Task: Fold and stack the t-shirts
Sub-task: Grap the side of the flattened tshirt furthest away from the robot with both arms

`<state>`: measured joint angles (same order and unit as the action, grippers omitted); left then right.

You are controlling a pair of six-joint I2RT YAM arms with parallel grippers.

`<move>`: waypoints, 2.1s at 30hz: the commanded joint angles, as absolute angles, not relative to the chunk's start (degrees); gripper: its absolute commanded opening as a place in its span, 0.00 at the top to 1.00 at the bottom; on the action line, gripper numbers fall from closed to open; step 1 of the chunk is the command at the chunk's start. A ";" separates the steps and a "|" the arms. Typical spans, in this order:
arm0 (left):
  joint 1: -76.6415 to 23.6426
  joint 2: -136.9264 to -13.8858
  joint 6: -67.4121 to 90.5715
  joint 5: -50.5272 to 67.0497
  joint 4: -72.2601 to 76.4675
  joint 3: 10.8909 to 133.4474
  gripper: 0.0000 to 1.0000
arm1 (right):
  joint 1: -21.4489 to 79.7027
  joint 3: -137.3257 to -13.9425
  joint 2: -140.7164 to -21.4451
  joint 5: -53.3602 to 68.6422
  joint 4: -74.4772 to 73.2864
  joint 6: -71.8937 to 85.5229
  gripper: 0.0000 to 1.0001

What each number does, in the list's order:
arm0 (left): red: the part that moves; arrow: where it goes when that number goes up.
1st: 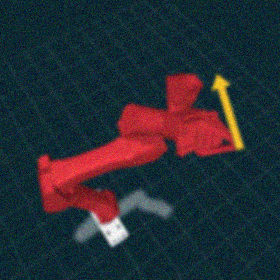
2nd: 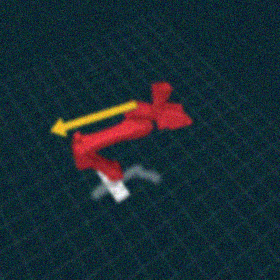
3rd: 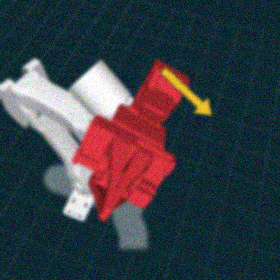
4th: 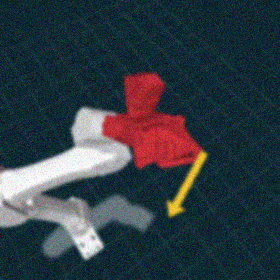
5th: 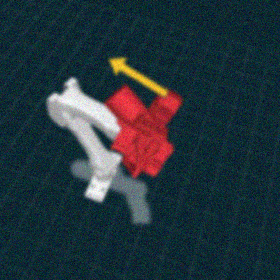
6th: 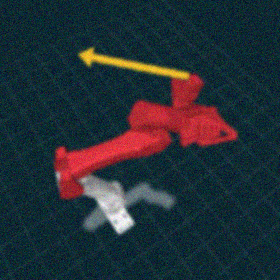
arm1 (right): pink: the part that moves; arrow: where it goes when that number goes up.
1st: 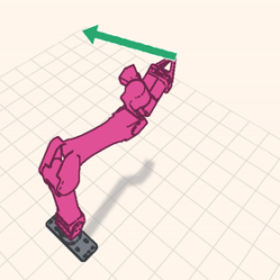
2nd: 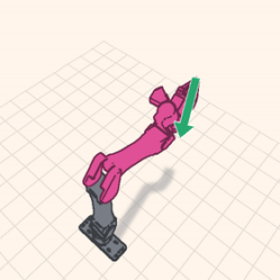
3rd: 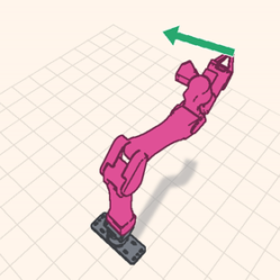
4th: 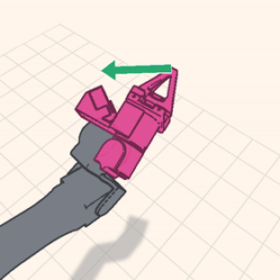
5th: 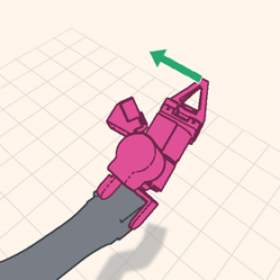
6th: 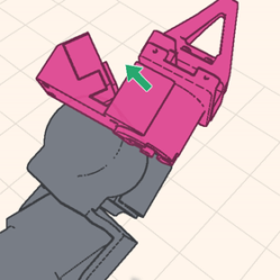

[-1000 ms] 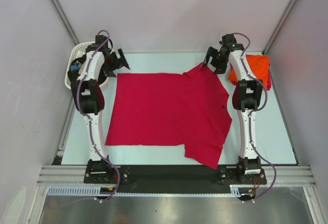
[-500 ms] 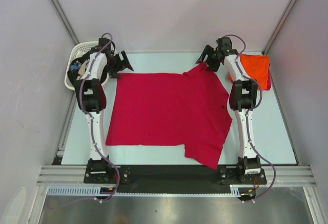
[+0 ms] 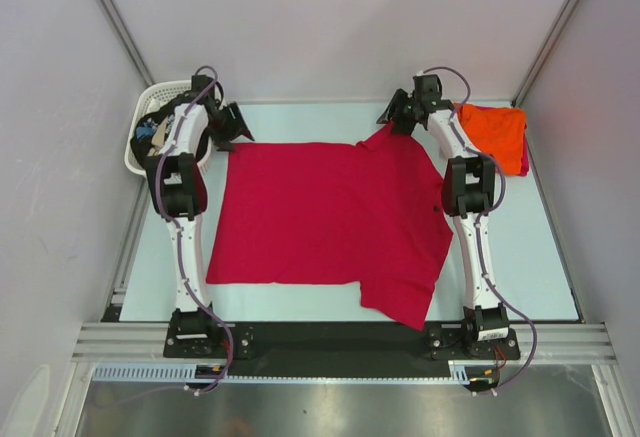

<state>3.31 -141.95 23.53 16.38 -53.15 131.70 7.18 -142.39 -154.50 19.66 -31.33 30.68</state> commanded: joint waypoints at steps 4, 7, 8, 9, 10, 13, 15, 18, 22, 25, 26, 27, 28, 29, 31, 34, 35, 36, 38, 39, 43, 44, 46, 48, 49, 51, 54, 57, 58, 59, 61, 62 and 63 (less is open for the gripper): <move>4.57 -139.93 24.52 12.93 -50.28 131.31 0.10 | 8.17 -142.47 -154.69 17.67 -26.98 31.47 0.60; 4.75 -139.04 23.56 12.48 -50.18 131.66 0.06 | 8.17 -141.42 -153.72 17.84 -26.89 31.12 0.79; 5.01 -139.13 23.47 13.09 -50.71 131.66 0.06 | 8.09 -141.07 -153.55 17.84 -26.98 31.03 0.81; 5.36 -139.22 23.55 13.27 -51.06 131.66 0.06 | 8.00 -140.72 -153.37 17.84 -26.98 30.85 0.83; 5.54 -139.22 23.55 13.45 -51.59 131.40 0.06 | 8.09 -140.54 -152.85 17.93 -26.90 30.76 0.85; 5.45 -138.08 22.15 12.40 -52.03 129.12 0.07 | 8.09 -139.57 -152.14 18.02 -26.63 30.50 0.92; 5.54 -137.99 21.80 10.99 -52.56 128.41 0.09 | 8.09 -139.57 -151.96 18.19 -26.54 30.50 0.93; 5.36 -138.08 21.36 7.22 -54.49 128.59 0.08 | 8.09 -139.48 -152.14 19.15 -26.10 30.94 0.94; 4.48 -138.42 19.87 3.95 -53.36 129.99 0.00 | 8.17 -139.57 -152.05 20.13 -25.93 31.38 0.96; 4.04 -140.70 19.86 3.17 -52.91 132.71 0.00 | 8.26 -139.04 -151.88 20.91 -26.19 31.03 0.97; 3.69 -141.32 19.86 2.29 -52.74 133.50 0.00 | 8.26 -138.78 -151.61 21.61 -25.93 30.94 0.97; 3.60 -142.02 19.95 1.33 -52.91 135.42 0.00 | 8.26 -138.69 -151.44 21.88 -26.01 30.59 0.97; 3.60 -142.99 20.13 1.06 -52.48 135.79 0.00 | 8.17 -138.52 -151.26 22.06 -26.19 30.32 0.98; 3.52 -143.35 20.13 0.62 -52.21 136.14 0.00 | 8.17 -138.34 -150.65 22.15 -26.28 30.06 0.97; 3.43 -144.14 20.21 -1.30 -51.34 137.20 0.00 | 7.91 -137.73 -150.12 22.50 -26.28 29.88 0.98; 3.52 -145.63 20.39 -0.62 -51.07 138.95 0.02 | 7.47 -136.94 -149.33 23.03 -26.63 29.97 0.98; 3.60 -146.50 20.39 -0.53 -50.89 138.96 0.02 | 7.30 -136.76 -149.15 23.20 -26.63 29.80 0.98; 3.52 -146.95 20.22 -0.53 -51.15 138.43 0.02 | 7.12 -136.58 -148.72 23.20 -26.72 29.79 0.98; 2.99 -147.57 19.78 -0.53 -51.15 137.12 0.04 | 6.68 -136.41 -148.45 23.55 -26.72 29.71 0.98; 2.73 -147.66 19.43 0.78 -51.33 136.07 0.04 | 6.42 -136.41 -148.36 23.47 -26.72 29.71 0.98; 1.15 -147.83 18.54 0.79 -51.77 133.25 0.10 | 5.28 -136.49 -148.19 23.90 -26.63 29.97 0.98; 0.88 -148.01 18.37 1.05 -51.85 132.89 0.13 | 5.19 -136.49 -148.18 23.99 -26.63 30.06 0.98; 0.53 -148.88 17.76 0.09 -53.52 132.80 0.20 | 4.83 -136.50 -148.10 24.26 -26.46 30.15 0.99; 0.53 -149.06 17.06 0.17 -53.70 131.67 0.32 | 4.48 -136.67 -148.01 24.43 -26.46 30.32 0.99; 0.53 -149.06 17.05 0.26 -53.70 131.23 0.47 | 4.31 -136.58 -147.92 24.69 -26.46 30.24 0.99; 0.53 -149.41 17.31 0.09 -53.88 131.39 0.78 | 4.13 -136.41 -147.75 25.05 -26.37 30.32 0.99; 0.53 -149.50 17.93 0.09 -53.70 132.71 1.00 | 3.96 -136.23 -147.74 25.84 -26.37 30.32 0.99; 0.53 -148.98 18.63 0.09 -53.09 134.20 1.00 | 3.96 -135.97 -147.57 26.54 -26.19 30.50 1.00; 0.53 -148.37 18.72 0.26 -52.82 134.38 1.00 | 3.87 -135.88 -147.66 26.63 -26.19 30.76 1.00; 0.53 -148.01 18.81 0.35 -52.65 134.56 1.00 | 3.87 -135.88 -147.66 26.72 -26.10 30.85 1.00; 0.53 -146.52 18.72 0.09 -52.12 134.56 1.00 | 3.69 -136.05 -147.74 27.25 -25.75 31.20 1.00; 0.53 -145.90 18.63 0.09 -52.03 134.47 1.00 | 3.69 -136.05 -147.66 27.33 -25.75 31.29 1.00; 0.53 -145.38 18.46 0.09 -51.94 134.39 1.00 | 3.60 -136.23 -147.74 27.68 -25.32 31.55 1.00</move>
